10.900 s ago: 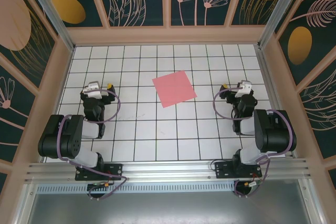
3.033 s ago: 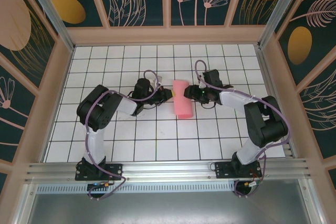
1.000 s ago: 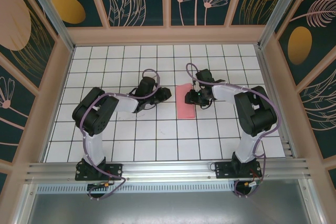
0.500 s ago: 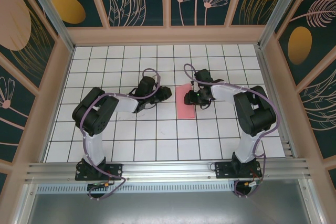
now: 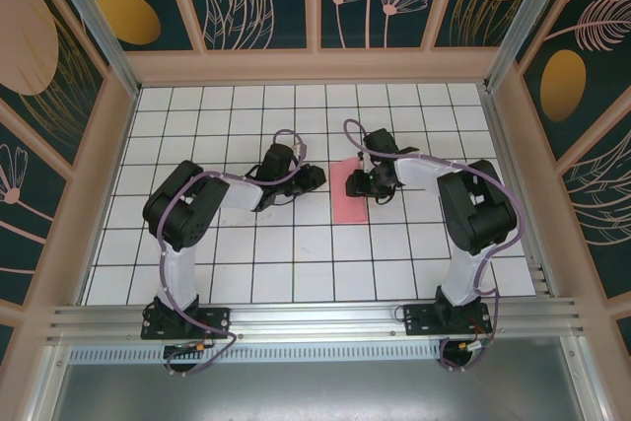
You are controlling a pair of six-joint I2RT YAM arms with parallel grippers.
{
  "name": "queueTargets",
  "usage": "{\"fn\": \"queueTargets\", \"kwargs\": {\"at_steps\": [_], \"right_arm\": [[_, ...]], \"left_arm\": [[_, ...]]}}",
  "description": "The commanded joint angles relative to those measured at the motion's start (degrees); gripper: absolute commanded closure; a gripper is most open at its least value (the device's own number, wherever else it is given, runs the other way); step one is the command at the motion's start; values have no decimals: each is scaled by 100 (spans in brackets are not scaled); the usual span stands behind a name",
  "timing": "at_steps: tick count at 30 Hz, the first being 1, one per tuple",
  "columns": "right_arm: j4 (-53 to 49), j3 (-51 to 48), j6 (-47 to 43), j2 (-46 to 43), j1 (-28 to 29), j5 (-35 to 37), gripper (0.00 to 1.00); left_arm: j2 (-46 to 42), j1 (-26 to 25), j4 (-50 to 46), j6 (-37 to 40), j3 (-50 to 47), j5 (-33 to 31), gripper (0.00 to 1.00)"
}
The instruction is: Fold a paper plane with a square sheet of paper (pick it up from the middle)
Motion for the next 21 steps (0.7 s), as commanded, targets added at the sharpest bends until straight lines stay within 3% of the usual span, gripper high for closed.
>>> {"fn": "queueTargets", "kwargs": {"at_steps": [1, 21], "right_arm": [[-38, -164, -43, 638, -7, 673, 49], [-170, -94, 99, 839, 14, 686, 48]], "left_arm": [[129, -62, 84, -19, 335, 189, 76], [496, -277, -19, -44, 660, 418, 85]]}}
